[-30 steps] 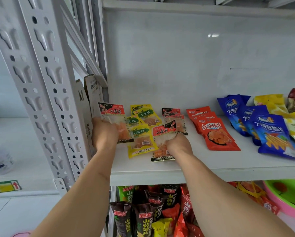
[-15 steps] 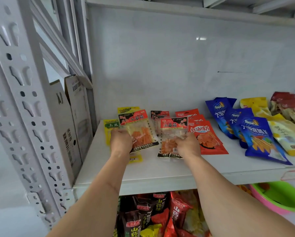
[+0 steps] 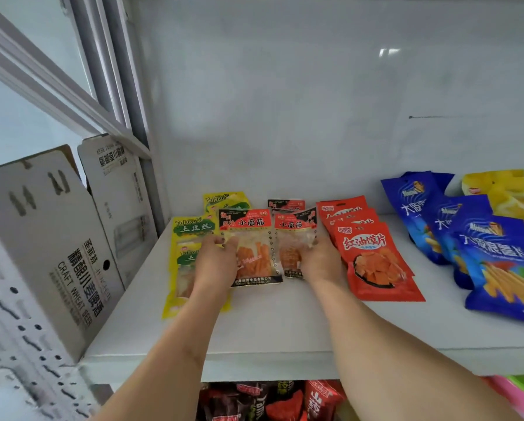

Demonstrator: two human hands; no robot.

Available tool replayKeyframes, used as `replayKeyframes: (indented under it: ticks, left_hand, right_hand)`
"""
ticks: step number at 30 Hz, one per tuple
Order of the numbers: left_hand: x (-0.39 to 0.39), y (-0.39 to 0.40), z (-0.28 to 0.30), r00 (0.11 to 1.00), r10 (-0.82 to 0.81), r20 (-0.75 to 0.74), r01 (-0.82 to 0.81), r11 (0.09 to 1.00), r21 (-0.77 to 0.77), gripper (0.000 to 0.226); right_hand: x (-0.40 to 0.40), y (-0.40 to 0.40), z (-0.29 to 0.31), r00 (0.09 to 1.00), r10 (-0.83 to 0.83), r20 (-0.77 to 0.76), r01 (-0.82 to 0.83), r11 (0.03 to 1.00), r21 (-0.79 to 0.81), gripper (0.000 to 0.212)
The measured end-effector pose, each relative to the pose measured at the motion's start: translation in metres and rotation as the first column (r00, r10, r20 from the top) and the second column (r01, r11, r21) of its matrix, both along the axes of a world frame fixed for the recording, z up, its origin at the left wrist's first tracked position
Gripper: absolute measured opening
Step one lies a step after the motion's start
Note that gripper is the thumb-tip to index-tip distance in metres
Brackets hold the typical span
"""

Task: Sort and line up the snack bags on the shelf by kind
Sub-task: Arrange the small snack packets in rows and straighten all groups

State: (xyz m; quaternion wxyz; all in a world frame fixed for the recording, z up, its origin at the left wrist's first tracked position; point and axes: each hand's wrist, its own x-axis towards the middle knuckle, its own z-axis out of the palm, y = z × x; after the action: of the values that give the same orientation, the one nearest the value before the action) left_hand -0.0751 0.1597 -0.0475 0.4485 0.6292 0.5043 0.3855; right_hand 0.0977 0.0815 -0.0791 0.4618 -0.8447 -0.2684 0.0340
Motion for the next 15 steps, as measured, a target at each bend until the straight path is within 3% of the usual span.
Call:
replayKeyframes:
  ticks: [6, 8, 13, 15]
  left_hand:
    - [0.016, 0.002, -0.001, 0.993, 0.017, -0.116, -0.007, 0.996, 0.084, 0.034]
    - [0.021, 0.002, -0.004, 0.99, 0.002, -0.141, 0.009, 0.997, 0.082, 0.034]
    - [0.037, -0.002, -0.008, 0.976, -0.063, -0.208, 0.08, 0.994, 0.073, 0.035]
    - [0.045, -0.008, -0.009, 0.971, -0.086, -0.223, 0.102, 0.993, 0.06, 0.034]
  right_hand:
    - [0.017, 0.016, -0.007, 0.992, 0.057, 0.113, -0.07, 0.99, 0.119, 0.076]
    - [0.019, 0.019, -0.006, 0.992, 0.036, 0.125, -0.052, 0.991, 0.126, 0.073]
    - [0.017, 0.016, -0.006, 0.996, -0.016, 0.086, 0.008, 0.996, 0.093, 0.039]
    - [0.015, 0.013, -0.004, 0.999, 0.001, 0.047, -0.004, 0.997, 0.076, 0.043]
